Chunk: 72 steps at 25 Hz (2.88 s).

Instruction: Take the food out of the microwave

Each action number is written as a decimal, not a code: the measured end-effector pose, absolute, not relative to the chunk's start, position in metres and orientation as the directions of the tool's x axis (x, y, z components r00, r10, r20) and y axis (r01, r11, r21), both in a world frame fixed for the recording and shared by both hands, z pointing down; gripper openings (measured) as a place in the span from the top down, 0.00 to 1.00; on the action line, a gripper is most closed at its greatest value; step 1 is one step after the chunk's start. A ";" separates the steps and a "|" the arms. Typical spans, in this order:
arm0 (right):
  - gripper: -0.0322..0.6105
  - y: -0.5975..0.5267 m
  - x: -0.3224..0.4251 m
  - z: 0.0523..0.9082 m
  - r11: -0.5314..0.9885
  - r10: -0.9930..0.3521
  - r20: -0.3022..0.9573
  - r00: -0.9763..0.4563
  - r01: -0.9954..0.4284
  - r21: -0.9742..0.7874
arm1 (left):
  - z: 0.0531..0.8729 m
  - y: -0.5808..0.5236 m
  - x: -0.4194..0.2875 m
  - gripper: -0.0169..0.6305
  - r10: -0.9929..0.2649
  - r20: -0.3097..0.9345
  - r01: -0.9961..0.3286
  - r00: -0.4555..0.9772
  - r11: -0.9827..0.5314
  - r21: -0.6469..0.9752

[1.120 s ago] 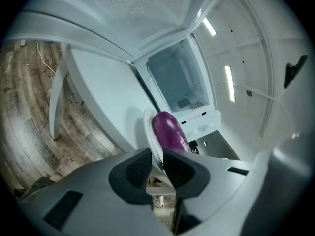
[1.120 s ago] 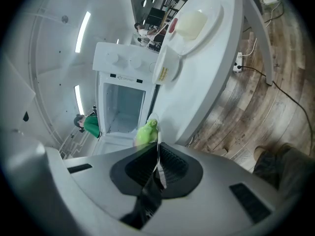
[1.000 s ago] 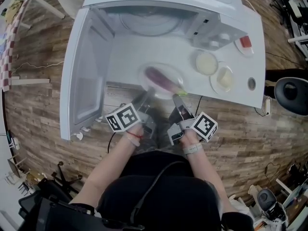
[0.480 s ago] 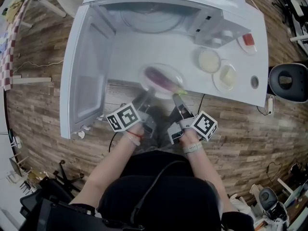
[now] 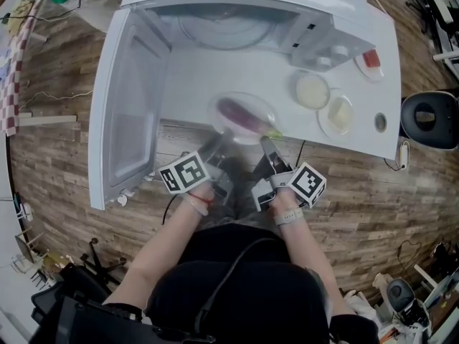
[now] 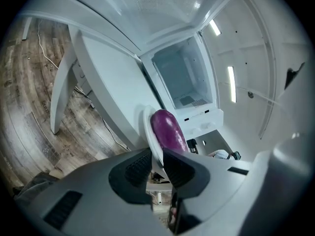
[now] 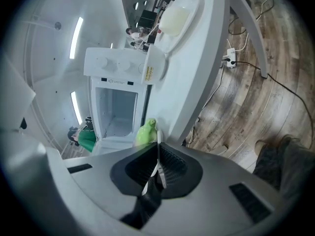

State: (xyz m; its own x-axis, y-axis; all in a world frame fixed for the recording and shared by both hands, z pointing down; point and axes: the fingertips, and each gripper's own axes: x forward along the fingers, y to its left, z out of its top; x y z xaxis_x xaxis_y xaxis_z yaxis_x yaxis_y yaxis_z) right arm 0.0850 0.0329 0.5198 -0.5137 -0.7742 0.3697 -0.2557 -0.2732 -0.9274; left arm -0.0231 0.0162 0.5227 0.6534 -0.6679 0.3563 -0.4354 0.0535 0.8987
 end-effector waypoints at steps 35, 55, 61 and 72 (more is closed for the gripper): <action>0.83 0.028 0.083 0.513 -0.241 -0.758 0.404 -0.512 -0.356 -0.903 | 0.520 0.025 -0.006 0.90 -0.613 0.251 -0.245 0.749 0.095 0.965; 0.89 0.031 0.059 0.521 -0.262 -0.734 0.383 -0.561 -0.286 -0.922 | 0.523 0.013 -0.002 0.91 -0.663 0.218 -0.157 0.716 0.152 0.976; 0.89 0.027 0.061 0.521 -0.284 -0.750 0.375 -0.545 -0.246 -0.927 | 0.522 0.007 0.000 0.91 -0.672 0.212 -0.157 0.710 0.142 0.977; 0.89 0.025 0.061 0.521 -0.303 -0.755 0.364 -0.545 -0.202 -0.931 | 0.515 0.021 0.006 0.84 -0.641 0.185 -0.168 0.745 0.088 0.982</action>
